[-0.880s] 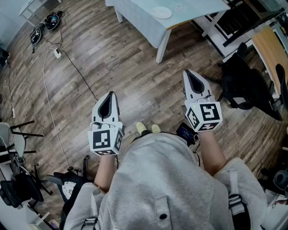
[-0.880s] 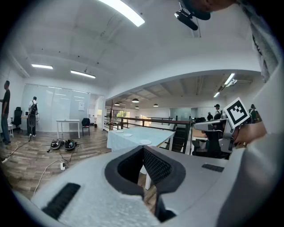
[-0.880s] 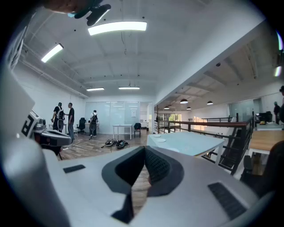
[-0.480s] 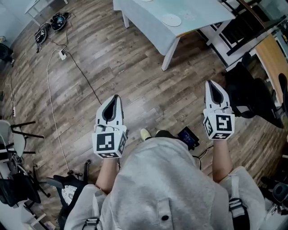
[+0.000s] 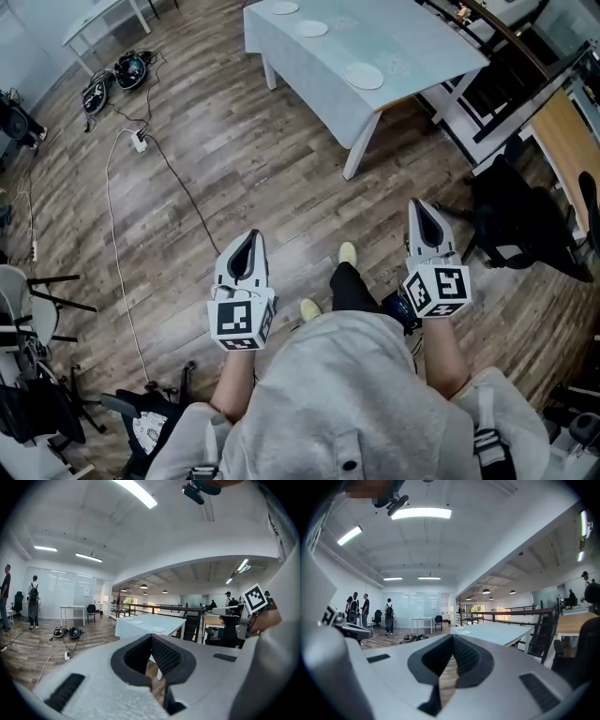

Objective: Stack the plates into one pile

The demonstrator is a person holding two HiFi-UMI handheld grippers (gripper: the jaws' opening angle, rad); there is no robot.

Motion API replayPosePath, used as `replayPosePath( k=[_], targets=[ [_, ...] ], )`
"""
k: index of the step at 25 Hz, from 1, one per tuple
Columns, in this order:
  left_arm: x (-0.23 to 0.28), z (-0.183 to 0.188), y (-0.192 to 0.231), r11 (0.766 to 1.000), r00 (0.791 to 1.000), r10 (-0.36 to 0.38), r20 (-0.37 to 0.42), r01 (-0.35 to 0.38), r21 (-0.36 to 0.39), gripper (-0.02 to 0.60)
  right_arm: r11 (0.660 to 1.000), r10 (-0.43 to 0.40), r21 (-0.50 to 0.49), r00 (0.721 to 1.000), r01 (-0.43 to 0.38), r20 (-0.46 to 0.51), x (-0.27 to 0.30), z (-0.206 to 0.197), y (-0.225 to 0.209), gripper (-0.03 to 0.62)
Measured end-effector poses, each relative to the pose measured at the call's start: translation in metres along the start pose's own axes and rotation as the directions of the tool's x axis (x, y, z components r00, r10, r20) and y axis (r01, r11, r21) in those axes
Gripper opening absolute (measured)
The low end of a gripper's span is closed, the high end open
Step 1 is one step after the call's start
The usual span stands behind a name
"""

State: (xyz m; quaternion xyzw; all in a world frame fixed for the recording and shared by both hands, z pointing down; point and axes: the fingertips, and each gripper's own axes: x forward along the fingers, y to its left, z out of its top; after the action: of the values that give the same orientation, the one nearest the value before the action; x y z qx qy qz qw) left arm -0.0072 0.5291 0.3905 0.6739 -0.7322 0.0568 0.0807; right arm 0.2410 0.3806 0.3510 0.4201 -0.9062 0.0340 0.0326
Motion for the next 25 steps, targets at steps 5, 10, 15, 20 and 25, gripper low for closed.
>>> replayPosePath(
  k=[5,10,15,20,25],
  targets=[
    [0.010,0.001,-0.003,1.000,1.000,-0.006,0.013,0.006,0.005,0.017,0.999,0.027,0.045,1.000,-0.026,-0.007,0.008,-0.006,0.001,0.026],
    [0.027,0.005,-0.009,1.000,1.000,-0.014,0.010,0.014,0.009,0.017,0.994,0.080,0.071,0.997,-0.081,0.006,0.028,-0.007,0.003,0.026],
    [0.051,-0.002,0.007,1.000,1.000,0.007,-0.012,-0.007,0.014,0.017,0.989,0.128,0.070,0.992,-0.127,0.003,0.070,-0.016,0.012,0.026],
    [0.082,-0.004,0.009,1.000,0.999,-0.006,-0.038,0.007,0.024,0.017,0.988,0.145,0.059,0.989,-0.144,-0.017,0.099,-0.022,0.001,0.026],
    [0.140,0.011,0.007,0.998,0.998,-0.044,-0.033,0.046,0.045,0.017,0.989,0.141,0.049,0.990,-0.140,-0.006,0.145,-0.013,-0.028,0.026]
  ],
)
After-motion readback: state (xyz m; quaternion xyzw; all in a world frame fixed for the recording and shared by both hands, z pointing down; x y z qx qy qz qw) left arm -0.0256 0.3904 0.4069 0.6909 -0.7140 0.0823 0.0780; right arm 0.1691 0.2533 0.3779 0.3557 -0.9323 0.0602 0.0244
